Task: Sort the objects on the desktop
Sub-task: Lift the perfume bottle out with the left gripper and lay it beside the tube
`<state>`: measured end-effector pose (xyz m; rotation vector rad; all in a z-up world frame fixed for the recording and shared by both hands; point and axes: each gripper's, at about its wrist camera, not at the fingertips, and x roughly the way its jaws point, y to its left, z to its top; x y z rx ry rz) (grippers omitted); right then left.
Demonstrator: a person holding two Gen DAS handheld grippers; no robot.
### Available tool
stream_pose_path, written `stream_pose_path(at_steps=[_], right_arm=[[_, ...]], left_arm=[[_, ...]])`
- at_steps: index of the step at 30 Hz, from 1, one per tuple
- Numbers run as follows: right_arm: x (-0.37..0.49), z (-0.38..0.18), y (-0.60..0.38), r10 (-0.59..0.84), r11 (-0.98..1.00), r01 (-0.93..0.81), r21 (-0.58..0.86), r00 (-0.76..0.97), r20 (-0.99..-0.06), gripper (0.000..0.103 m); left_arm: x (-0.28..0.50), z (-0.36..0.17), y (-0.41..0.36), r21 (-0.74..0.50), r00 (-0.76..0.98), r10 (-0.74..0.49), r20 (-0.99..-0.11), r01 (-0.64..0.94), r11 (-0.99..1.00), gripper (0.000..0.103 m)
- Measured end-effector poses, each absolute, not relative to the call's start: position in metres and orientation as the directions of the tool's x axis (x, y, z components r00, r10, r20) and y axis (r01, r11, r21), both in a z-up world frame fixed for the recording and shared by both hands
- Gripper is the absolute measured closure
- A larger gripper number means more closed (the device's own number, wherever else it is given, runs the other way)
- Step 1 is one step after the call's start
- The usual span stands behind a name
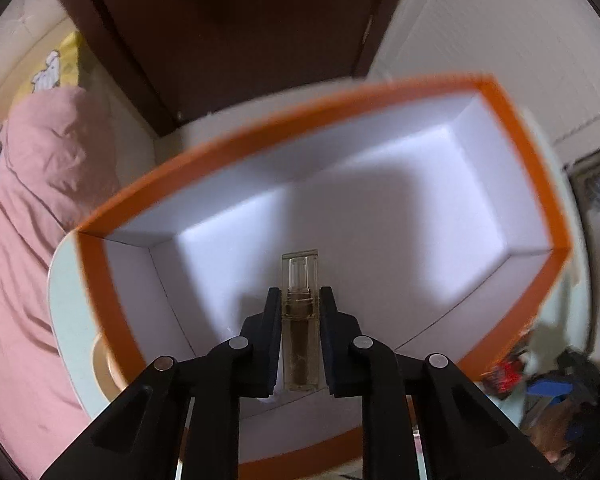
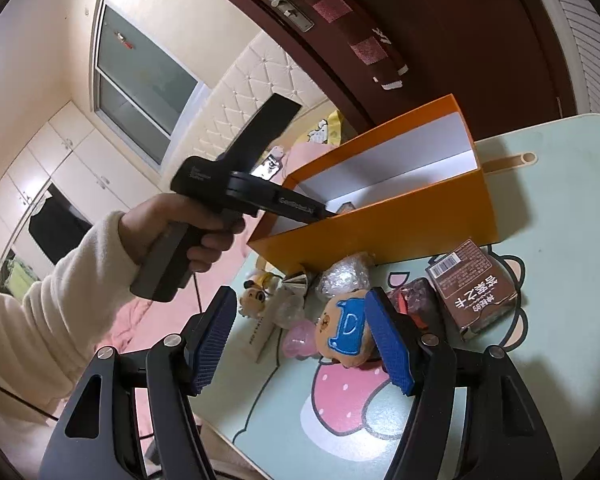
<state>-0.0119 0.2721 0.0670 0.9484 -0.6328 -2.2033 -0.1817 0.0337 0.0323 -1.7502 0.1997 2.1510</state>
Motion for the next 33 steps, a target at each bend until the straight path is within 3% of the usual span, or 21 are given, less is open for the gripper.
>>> stream_pose_path(at_steps=[7, 13, 18, 24, 28, 33], right_arm=[[-0.013, 0.065, 0.271, -0.682, -0.712, 0.348, 0.61, -0.55, -0.482, 0.035], [-0.014, 0.064, 0.281, -0.636, -0.742, 0.297, 0.601, -0.594, -0.493, 0.035], [-0.011, 0.071, 0.289, -0.619, -0.748, 0.276, 0.604, -0.618, -0.484, 0.035], [0.005, 0.084, 0.281, -0.577, -0.796, 0.303, 0.524, -0.64, -0.508, 0.035], [0.017, 0.085, 0.269, -0.52, -0.848, 0.31, 0.43, -0.639, -0.567, 0.035], [0.037, 0.073, 0.258, -0.397, -0.918, 0.271, 0.29, -0.635, -0.663, 0.035]], left_arm=[[-0.124, 0.118, 0.01, -0.263, -0.323, 0.39, -0.862, -0.374, -0.89, 0.087], [-0.047, 0.099, 0.001, -0.342, -0.285, 0.451, -0.846, -0.358, -0.869, 0.087], [-0.009, 0.042, -0.004, -0.342, -0.277, 0.408, -0.87, -0.259, -0.903, 0.087], [0.002, 0.019, 0.004, -0.188, -0.384, 0.265, -0.885, -0.226, -0.956, 0.085], [0.022, 0.04, 0.005, -0.161, -0.523, 0.271, -0.808, -0.247, -0.956, 0.033], [0.053, 0.041, 0.001, -0.054, -0.651, 0.209, -0.73, -0.249, -0.967, 0.017]])
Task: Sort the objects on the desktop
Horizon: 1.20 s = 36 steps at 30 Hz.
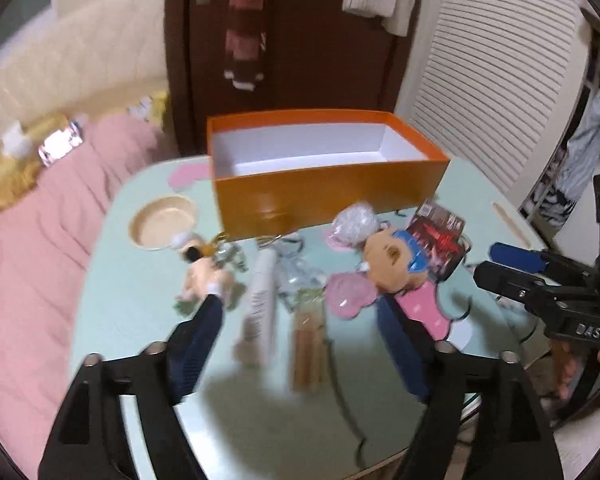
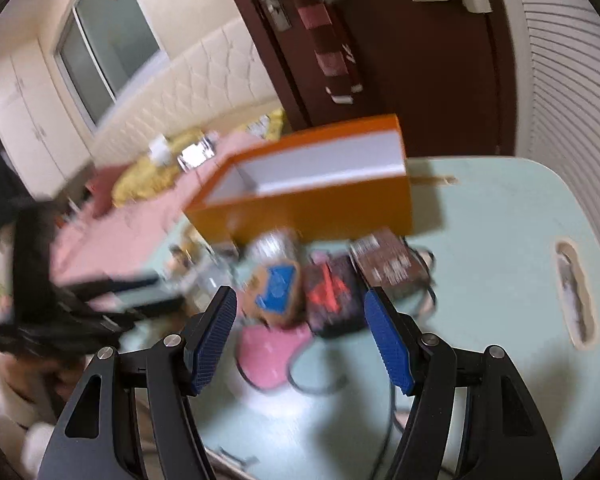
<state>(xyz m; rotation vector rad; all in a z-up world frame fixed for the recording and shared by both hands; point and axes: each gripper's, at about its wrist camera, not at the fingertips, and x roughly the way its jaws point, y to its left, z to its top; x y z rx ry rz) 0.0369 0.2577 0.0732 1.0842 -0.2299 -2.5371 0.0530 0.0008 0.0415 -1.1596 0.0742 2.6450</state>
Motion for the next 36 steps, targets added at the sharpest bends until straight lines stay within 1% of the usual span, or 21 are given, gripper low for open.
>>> stream_pose_path(at_steps=[4, 7, 10, 12, 13, 15, 16, 18, 19, 20, 21, 36], right_arm=[[0.044, 0.058, 0.246, -0.234, -0.969, 0.209, 0.129, -0.628, -0.742, 0.035], [0.042, 0.052, 0.243, -0.195, -0.977, 0.19, 0.097, -0.611, -0.767, 0.035], [0.041, 0.045, 0.236, -0.161, -0.978, 0.201, 0.05, -0.582, -0.797, 0.035], [0.042, 0.044, 0.231, -0.137, -0.977, 0.213, 0.013, -0.579, -0.804, 0.035], [0.042, 0.043, 0.23, -0.128, -0.976, 0.218, -0.002, -0.578, -0.806, 0.035], [0.042, 0.042, 0.228, -0.117, -0.974, 0.224, -0.018, -0.573, -0.811, 0.026], [0.041, 0.042, 0.229, -0.115, -0.975, 0.221, -0.017, -0.57, -0.813, 0.019], [0.043, 0.041, 0.231, -0.114, -0.976, 0.219, -0.017, -0.571, -0.813, 0.016], [0.043, 0.041, 0.231, -0.114, -0.976, 0.219, -0.017, -0.57, -0.814, 0.013], [0.043, 0.04, 0.232, -0.114, -0.975, 0.221, -0.017, -0.566, -0.817, 0.005], [0.042, 0.039, 0.232, -0.115, -0.975, 0.224, -0.016, -0.56, -0.82, 0.001], [0.038, 0.036, 0.227, -0.116, -0.974, 0.227, -0.016, -0.555, -0.823, 0.0]], left_arm=[[0.058, 0.019, -0.006, 0.022, -0.662, 0.113, -0.741, -0.193, -0.981, 0.017], [0.054, 0.006, -0.011, 0.085, -0.647, 0.027, -0.762, -0.142, -0.986, 0.017], [0.053, -0.001, -0.019, 0.07, -0.63, 0.019, -0.776, -0.117, -0.991, 0.016], [0.051, -0.006, -0.025, 0.049, -0.633, 0.023, -0.774, -0.097, -0.994, 0.009], [0.05, -0.008, -0.029, 0.041, -0.633, 0.019, -0.774, -0.081, -0.996, 0.0], [0.048, -0.013, -0.039, -0.009, -0.641, 0.049, -0.766, -0.067, -0.998, 0.0], [0.049, -0.014, -0.042, -0.013, -0.651, 0.043, -0.758, -0.052, -0.999, 0.0], [0.048, -0.016, -0.047, -0.01, -0.664, 0.028, -0.747, -0.03, -0.999, 0.0], [0.048, -0.017, -0.048, -0.008, -0.67, 0.027, -0.742, -0.031, -0.999, 0.0], [0.048, -0.018, -0.048, -0.008, -0.674, 0.028, -0.738, -0.032, -0.999, 0.0], [0.048, -0.018, -0.048, -0.008, -0.676, 0.029, -0.737, -0.033, -0.999, 0.0], [0.056, -0.016, -0.049, -0.006, -0.68, 0.035, -0.732, -0.045, -0.999, 0.0]])
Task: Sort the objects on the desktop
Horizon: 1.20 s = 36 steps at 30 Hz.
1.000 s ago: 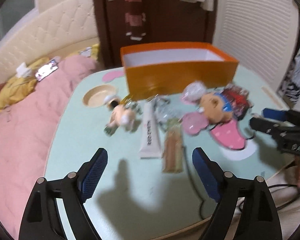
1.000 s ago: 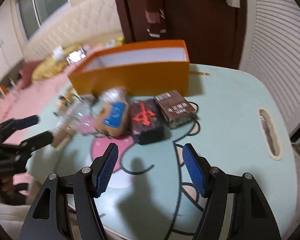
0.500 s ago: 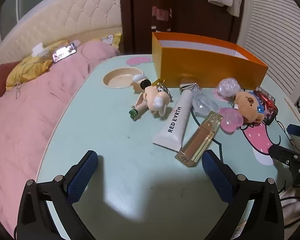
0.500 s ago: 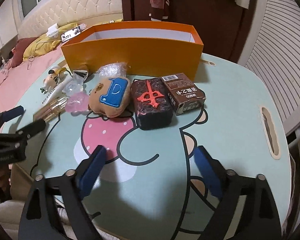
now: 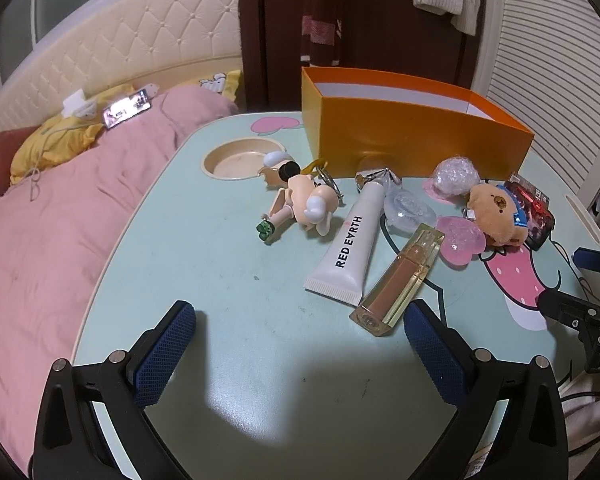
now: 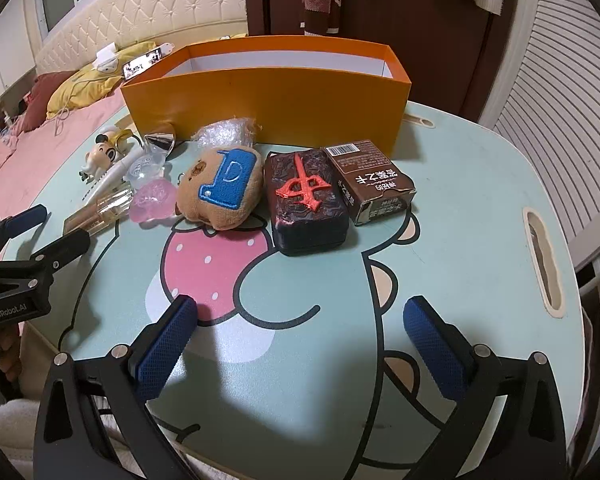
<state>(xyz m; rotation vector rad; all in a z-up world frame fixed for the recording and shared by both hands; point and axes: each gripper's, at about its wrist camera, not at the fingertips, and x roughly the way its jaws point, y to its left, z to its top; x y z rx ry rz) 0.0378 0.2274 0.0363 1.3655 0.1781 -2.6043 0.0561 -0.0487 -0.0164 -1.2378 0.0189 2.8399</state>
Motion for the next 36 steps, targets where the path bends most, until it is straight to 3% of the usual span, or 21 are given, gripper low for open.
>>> stream_pose_path(at_steps=[36], right_arm=[[0.0353, 0.0375, 0.224, -0.129, -0.968, 0.249, -0.017, -0.557, -0.821, 0.0]], left_arm=[[0.0575, -0.0149, -0.0464, -0.008, -0.68, 0.037, -0.732, -0.045, -0.999, 0.0]])
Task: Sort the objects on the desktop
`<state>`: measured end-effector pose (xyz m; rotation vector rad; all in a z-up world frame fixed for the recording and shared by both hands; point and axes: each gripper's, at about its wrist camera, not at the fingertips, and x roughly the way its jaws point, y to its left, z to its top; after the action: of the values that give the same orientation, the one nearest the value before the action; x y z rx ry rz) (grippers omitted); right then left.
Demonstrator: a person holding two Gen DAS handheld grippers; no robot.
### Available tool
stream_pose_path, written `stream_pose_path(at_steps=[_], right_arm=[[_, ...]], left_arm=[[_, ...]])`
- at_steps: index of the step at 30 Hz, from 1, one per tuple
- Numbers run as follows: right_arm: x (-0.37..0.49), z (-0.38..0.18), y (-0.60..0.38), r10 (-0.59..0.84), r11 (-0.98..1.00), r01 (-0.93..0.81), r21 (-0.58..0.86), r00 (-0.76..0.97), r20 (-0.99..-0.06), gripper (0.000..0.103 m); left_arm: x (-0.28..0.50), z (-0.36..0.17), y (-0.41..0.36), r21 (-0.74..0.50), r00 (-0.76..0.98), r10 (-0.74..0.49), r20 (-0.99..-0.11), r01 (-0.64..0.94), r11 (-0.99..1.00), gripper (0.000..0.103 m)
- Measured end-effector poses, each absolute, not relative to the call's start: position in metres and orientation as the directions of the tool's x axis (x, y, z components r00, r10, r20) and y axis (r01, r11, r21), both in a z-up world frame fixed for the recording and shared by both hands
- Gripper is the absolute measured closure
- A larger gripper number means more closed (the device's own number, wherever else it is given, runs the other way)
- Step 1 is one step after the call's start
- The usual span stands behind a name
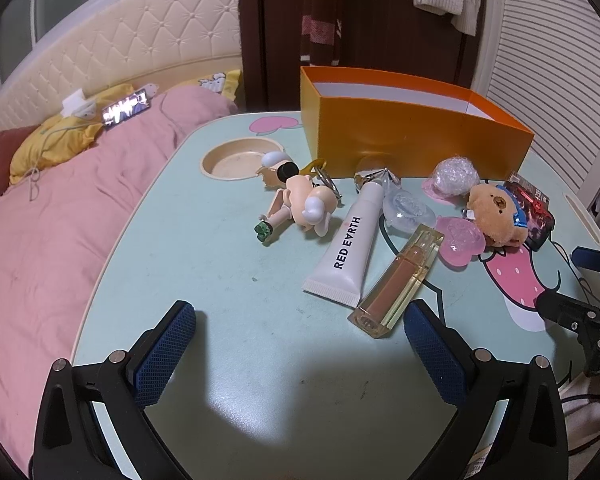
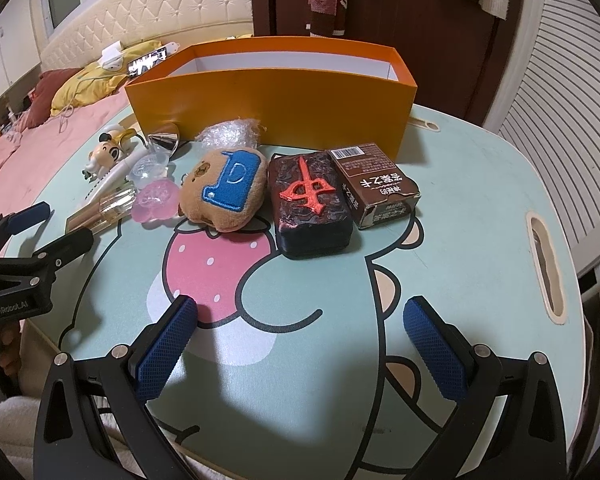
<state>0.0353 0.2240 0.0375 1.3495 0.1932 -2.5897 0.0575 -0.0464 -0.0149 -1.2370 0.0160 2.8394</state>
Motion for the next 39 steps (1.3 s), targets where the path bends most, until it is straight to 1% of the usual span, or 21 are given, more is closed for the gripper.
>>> stream_pose_path(at_steps=[31, 39], right_arm=[[0.0387, 0.0378, 0.2194, -0.134, -0.966, 0.256, -0.017, -0.558, -0.819, 0.0], [0.0386, 0.0379, 0.2196, -0.135, -0.966, 0.258, -0.017, -0.559, -0.818, 0.0]], left_arm=[[0.0579, -0.0148, -0.0438, -0.01, -0.689, 0.058, -0.723, -0.074, -0.997, 0.0], [0.0632, -0.0106, -0.0397, -0.013, -0.641, 0.124, -0.758, -0.175, -0.984, 0.0]])
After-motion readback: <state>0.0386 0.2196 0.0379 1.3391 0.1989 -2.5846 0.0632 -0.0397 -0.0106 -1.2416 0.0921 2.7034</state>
